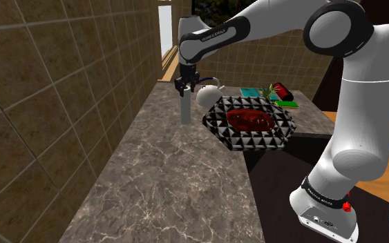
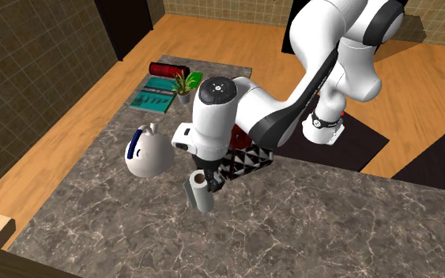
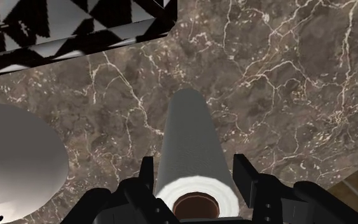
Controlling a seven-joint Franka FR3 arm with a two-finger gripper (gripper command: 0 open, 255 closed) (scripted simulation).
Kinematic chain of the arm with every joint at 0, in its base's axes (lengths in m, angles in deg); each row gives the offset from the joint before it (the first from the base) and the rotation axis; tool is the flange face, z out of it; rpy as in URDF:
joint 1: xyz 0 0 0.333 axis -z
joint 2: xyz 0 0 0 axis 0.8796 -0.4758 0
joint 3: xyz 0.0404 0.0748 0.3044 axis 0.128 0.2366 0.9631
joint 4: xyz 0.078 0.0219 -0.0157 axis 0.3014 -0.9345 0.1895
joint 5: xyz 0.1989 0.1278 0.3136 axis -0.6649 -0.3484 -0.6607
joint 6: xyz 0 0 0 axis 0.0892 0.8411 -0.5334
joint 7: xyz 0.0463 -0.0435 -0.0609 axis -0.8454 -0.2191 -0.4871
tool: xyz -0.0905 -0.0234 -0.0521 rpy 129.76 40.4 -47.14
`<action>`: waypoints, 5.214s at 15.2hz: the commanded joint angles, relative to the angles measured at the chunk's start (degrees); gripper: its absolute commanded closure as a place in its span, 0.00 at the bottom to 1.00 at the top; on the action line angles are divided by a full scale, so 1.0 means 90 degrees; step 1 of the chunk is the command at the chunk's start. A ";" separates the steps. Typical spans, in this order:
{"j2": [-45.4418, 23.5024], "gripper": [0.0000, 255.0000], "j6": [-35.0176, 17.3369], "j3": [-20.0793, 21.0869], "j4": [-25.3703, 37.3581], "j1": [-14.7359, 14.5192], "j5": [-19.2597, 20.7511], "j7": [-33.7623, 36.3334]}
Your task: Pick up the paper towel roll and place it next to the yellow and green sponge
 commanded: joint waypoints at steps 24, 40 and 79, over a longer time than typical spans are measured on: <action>0.1602 1.00 0.1186 -0.0377 -0.0334 0.0594 -0.0196 -0.1135; 0.3006 1.00 0.1684 -0.1488 -0.1109 0.1578 -0.0205 -0.3268; 0.0283 1.00 0.3755 -0.4401 0.3179 0.4465 -0.2199 -0.8813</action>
